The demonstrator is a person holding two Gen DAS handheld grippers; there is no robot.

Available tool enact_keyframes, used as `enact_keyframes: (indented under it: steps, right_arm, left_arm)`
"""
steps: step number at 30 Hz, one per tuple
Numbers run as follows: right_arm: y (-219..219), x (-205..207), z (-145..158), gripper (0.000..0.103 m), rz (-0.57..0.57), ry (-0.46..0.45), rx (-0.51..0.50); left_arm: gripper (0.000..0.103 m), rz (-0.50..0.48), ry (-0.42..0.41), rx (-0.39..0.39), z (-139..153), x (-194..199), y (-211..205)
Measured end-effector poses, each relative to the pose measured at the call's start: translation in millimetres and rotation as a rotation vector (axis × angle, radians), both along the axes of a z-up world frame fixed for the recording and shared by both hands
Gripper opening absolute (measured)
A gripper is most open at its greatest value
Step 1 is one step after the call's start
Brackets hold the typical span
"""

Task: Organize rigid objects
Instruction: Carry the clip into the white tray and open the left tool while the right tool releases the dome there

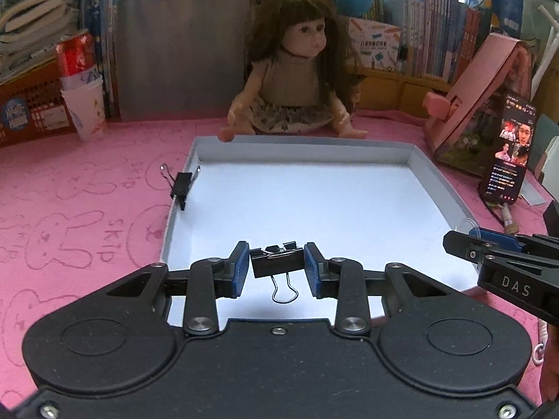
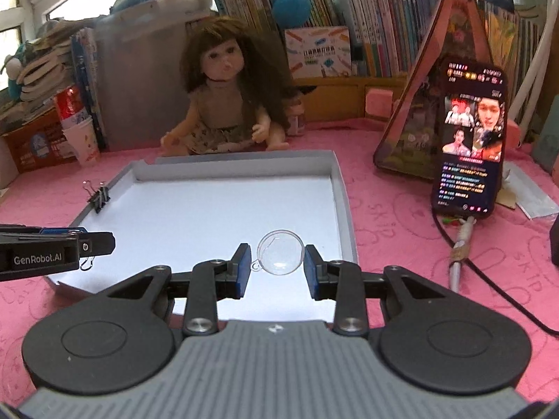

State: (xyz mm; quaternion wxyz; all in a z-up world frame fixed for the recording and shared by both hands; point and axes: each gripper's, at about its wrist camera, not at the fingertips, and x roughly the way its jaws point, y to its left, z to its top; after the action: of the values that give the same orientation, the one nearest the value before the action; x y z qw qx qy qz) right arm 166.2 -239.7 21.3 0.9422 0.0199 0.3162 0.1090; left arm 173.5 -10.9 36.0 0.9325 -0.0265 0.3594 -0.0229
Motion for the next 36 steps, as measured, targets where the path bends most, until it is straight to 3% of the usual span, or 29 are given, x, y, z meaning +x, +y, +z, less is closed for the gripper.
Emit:
enact_keyframes:
  steps: [20,29,33,34,36]
  right_arm:
    - [4.8,24.7,-14.9,0.038,0.019,0.083,-0.016]
    - [5.7,26.6,-20.3,0.038,0.018,0.102,-0.027]
    - [5.0,26.3,-20.0,0.042,0.015,0.101,-0.016]
    - [4.0,26.1,-19.6,0.051,0.013,0.100,-0.009]
    - [1.6,24.1,-18.2,0.057,0.012,0.092,0.005]
  left_arm:
    - [0.032,-0.015,0.066,0.020,-28.6,23.5,-8.3]
    - [0.032,-0.024,0.048,0.056,-31.2,22.3,-13.7]
    - [0.032,-0.021,0.044,0.055,-30.7,21.9,-13.8]
    - [0.034,-0.021,0.044,0.053,-30.1,21.2,-14.0]
    - [0.042,-0.030,0.032,0.045,-26.7,18.0,-13.8]
